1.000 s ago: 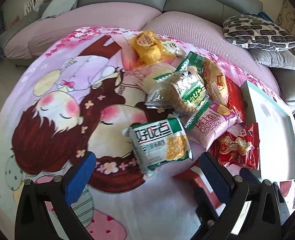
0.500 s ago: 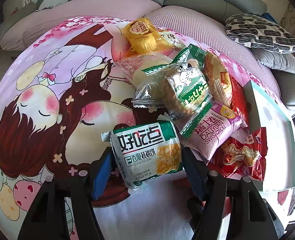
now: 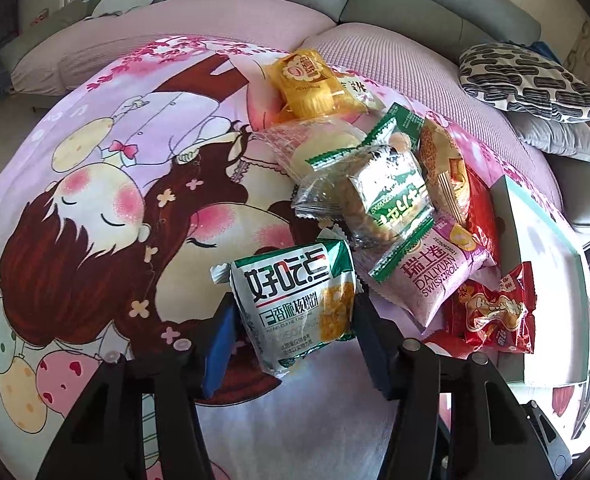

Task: Organize snacks
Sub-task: 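Grasp the red wafer bar with the right tool while the left tool grasps the green-white biscuit pack, then carry the red wafer bar with the right tool while the left tool carries the biscuit pack over the tray, then open the right tool to drop the wafer bar while the left tool releases the biscuit pack in the tray, then move both tools back over the snack pile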

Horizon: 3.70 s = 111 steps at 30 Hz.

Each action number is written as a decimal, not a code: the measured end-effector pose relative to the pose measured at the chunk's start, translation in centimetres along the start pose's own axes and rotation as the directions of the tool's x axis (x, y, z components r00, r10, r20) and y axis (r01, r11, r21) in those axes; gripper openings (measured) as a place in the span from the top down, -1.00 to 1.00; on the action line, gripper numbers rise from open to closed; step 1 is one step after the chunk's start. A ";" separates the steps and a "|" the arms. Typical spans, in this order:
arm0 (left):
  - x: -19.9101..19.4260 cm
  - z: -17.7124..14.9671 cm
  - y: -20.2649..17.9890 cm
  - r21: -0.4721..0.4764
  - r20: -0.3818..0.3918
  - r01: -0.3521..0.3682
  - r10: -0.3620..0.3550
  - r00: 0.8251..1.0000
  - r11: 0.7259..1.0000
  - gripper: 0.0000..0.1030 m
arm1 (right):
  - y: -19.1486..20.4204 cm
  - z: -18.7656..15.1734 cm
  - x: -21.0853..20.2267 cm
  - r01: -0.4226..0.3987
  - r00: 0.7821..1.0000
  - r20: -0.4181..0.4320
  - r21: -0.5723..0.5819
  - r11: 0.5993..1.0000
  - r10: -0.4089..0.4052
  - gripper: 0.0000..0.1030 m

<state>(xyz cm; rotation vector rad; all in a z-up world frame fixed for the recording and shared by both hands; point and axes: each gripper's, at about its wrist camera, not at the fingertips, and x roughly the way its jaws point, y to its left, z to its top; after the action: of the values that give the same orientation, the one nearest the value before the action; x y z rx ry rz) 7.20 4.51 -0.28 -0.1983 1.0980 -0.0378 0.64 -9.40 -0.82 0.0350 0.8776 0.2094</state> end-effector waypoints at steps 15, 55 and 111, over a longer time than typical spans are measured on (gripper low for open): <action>-3.8 0.6 0.5 -0.021 0.103 0.000 0.002 0.995 1.000 -0.11 | -0.5 0.7 -5.0 -0.009 0.990 0.143 0.042 0.999 0.003 0.18; -0.8 2.5 -24.5 0.478 0.111 0.246 -0.336 0.935 0.843 -0.11 | -24.7 2.4 -7.5 0.400 0.865 0.076 0.495 0.772 -0.497 0.18; -1.7 2.5 -18.8 0.277 0.051 0.194 -0.216 0.975 0.941 -0.63 | -23.1 0.3 -6.2 0.425 0.896 -0.078 0.437 0.793 -0.437 -1.00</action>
<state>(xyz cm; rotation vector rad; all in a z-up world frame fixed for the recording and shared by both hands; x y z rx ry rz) 9.93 -13.36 5.67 -0.0670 0.9761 -0.3627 0.94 -33.20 1.37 0.2623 0.8689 -0.4290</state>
